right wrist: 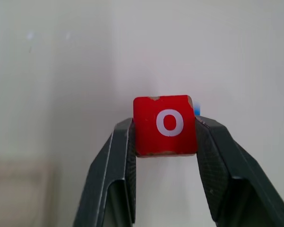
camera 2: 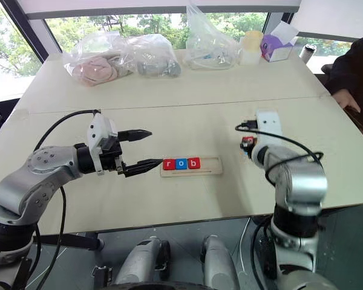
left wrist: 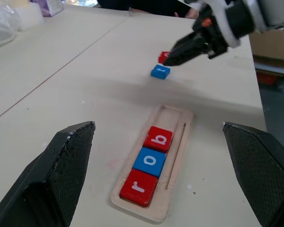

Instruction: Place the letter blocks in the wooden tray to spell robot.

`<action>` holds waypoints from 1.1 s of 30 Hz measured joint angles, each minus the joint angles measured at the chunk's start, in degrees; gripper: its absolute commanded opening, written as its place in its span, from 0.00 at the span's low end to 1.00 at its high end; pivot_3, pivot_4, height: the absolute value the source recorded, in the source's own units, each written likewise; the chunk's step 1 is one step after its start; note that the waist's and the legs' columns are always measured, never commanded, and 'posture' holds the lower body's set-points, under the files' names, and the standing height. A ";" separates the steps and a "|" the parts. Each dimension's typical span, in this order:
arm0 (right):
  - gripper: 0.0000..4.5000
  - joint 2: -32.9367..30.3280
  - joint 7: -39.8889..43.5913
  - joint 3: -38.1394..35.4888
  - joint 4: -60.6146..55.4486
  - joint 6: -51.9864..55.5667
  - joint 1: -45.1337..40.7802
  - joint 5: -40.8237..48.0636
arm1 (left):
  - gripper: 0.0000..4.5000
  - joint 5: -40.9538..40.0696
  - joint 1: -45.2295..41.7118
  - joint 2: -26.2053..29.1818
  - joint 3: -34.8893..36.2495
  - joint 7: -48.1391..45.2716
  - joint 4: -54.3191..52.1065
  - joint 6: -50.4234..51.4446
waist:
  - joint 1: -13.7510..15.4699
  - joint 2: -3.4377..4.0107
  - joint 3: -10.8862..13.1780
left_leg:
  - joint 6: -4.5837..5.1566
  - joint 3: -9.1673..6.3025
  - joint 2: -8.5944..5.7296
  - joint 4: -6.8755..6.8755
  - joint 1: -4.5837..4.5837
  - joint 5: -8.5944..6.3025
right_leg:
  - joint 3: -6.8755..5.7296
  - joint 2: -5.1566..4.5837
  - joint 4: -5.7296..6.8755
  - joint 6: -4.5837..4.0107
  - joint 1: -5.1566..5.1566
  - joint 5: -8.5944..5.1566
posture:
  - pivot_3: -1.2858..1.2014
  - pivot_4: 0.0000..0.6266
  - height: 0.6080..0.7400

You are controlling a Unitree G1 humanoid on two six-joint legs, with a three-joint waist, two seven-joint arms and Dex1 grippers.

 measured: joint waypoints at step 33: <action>0.99 -48.31 55.83 19.61 24.66 -60.88 6.84 7.90 | 1.00 1.83 -0.73 -0.55 -0.26 -0.52 1.71 -0.88 | -0.05 -0.04 0.14 | 0.19 0.04 -0.11 0.06 -0.20 -0.12 | -0.07 -0.10 -0.35 0.41 0.00 -0.26 | 0.52 0.24 0.89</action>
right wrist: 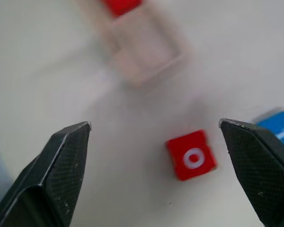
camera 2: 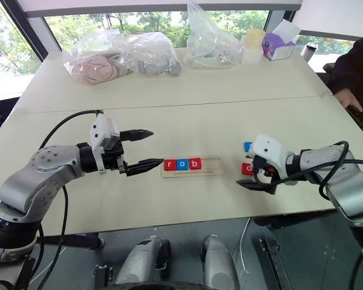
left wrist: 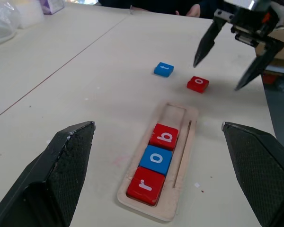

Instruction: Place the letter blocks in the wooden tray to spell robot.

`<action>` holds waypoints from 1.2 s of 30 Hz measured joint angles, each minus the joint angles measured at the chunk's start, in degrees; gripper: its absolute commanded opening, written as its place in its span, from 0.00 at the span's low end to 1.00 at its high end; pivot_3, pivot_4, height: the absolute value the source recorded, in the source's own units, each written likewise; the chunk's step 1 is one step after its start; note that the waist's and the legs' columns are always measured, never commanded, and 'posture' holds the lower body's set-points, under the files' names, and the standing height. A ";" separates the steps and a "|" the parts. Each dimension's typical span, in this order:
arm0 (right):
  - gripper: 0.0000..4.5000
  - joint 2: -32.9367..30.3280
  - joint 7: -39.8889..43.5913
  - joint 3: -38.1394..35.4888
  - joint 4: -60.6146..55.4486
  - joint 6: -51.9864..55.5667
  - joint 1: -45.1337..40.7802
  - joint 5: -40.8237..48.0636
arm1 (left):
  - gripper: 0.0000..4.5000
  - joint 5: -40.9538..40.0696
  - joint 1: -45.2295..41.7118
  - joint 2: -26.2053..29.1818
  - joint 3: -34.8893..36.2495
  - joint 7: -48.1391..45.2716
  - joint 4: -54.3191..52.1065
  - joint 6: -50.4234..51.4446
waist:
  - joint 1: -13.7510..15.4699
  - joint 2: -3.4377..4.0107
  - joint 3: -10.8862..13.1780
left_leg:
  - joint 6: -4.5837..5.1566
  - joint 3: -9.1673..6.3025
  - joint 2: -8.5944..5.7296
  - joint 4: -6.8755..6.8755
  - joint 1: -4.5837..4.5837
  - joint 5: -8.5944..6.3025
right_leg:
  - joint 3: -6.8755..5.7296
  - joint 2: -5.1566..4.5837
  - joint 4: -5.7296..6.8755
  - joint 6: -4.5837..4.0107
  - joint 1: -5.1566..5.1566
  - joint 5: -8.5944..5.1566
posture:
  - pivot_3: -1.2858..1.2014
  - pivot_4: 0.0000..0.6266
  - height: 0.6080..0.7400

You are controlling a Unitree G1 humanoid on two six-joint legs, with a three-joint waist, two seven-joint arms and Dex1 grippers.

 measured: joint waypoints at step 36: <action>0.26 8.42 12.60 6.92 28.81 -20.47 -13.47 -11.20 | 1.00 -0.07 0.57 1.30 0.68 1.36 -1.82 0.93 | 1.31 -0.02 -0.03 | -0.04 0.03 0.01 0.06 0.32 0.03 | 0.07 -0.04 0.17 -0.36 0.23 0.23 | 0.52 0.24 0.89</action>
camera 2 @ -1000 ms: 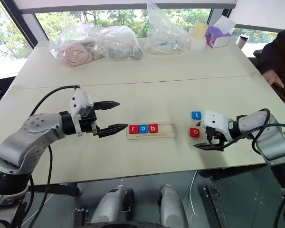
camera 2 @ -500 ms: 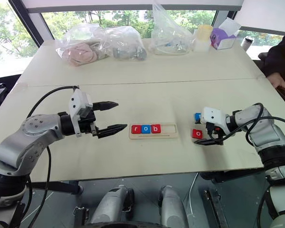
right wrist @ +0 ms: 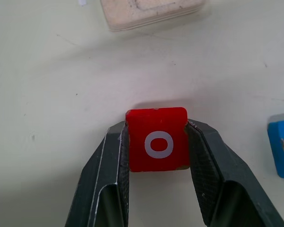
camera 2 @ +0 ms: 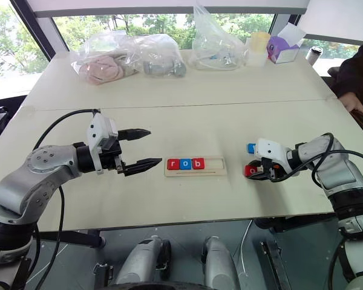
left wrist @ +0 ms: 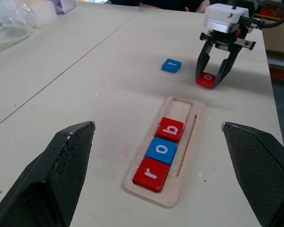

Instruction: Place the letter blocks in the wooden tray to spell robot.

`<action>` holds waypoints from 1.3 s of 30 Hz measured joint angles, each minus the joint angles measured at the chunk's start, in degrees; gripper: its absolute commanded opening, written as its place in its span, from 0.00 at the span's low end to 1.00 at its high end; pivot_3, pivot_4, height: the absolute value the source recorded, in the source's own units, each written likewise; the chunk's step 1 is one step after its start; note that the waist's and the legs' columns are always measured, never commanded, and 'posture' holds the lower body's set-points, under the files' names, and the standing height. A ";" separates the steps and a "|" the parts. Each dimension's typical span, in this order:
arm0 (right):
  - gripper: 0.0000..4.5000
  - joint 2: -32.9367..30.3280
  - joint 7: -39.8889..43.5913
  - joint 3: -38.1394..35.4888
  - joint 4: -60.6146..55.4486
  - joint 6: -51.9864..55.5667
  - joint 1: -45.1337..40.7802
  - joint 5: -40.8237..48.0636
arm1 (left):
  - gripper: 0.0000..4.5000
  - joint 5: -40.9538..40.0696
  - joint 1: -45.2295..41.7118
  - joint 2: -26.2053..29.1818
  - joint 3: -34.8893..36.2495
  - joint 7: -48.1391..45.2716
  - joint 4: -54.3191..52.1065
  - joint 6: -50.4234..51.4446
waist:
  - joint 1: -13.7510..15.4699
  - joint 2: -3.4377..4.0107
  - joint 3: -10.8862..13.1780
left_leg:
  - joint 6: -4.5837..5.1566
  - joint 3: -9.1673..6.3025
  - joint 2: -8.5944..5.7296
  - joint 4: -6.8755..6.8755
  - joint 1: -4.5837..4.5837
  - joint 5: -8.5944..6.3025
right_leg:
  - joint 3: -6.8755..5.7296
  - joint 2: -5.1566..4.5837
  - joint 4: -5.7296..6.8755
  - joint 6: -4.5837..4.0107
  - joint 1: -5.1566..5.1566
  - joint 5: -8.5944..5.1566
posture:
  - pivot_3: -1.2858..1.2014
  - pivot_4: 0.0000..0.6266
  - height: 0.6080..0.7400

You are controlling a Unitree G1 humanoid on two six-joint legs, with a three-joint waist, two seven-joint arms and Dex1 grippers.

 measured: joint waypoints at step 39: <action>0.37 14.26 2.09 9.00 2.85 -2.77 -13.55 -5.73 | 1.00 -1.23 2.76 2.86 1.45 -1.67 -2.27 0.37 | 0.00 0.02 0.02 | -0.06 0.02 -0.01 -0.01 -0.06 0.05 | -0.01 0.05 0.09 0.00 -0.09 0.01 | 0.52 0.24 0.89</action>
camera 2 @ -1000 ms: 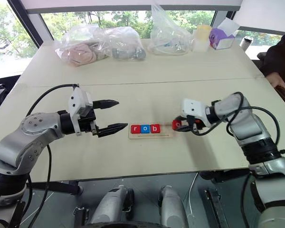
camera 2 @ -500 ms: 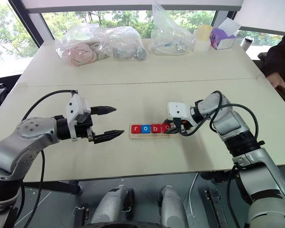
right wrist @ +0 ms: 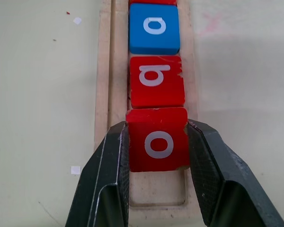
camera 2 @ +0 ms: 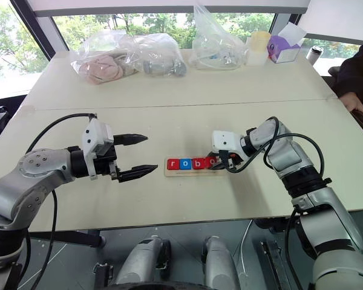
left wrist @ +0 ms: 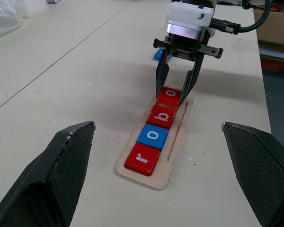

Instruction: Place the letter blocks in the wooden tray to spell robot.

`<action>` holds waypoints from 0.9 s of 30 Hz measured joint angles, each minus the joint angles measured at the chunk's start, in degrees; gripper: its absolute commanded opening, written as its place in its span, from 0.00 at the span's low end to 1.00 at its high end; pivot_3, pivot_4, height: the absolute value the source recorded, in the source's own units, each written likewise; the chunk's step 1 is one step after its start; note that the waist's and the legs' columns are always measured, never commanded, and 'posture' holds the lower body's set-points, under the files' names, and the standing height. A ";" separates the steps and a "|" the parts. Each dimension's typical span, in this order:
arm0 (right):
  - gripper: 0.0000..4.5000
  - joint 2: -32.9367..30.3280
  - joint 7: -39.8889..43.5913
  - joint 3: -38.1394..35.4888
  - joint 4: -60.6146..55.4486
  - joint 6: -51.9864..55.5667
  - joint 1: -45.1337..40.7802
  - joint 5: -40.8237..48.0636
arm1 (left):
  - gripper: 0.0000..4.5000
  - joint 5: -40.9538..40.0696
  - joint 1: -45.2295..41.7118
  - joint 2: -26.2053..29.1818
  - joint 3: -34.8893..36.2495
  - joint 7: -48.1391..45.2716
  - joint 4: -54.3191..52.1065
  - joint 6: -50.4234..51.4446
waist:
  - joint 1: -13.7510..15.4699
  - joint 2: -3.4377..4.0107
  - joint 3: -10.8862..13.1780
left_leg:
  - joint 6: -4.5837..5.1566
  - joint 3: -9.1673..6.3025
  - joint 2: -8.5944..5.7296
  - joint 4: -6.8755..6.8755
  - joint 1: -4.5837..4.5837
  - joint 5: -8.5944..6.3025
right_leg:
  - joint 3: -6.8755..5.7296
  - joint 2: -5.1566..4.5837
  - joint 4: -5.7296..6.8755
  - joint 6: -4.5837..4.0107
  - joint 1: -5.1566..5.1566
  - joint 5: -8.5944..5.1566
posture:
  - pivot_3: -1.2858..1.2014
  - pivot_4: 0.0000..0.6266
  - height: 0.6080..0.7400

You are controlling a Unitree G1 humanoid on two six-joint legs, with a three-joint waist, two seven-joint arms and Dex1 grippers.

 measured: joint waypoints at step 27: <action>0.99 -3.96 -8.84 -6.03 2.75 -0.31 3.29 0.48 | 1.00 0.08 -0.65 -0.73 -0.35 0.18 0.32 -0.07 | -0.14 0.00 0.00 | 0.00 0.02 0.00 0.00 0.01 0.01 | 0.01 0.01 0.03 0.00 0.00 0.00 | 0.52 0.24 0.89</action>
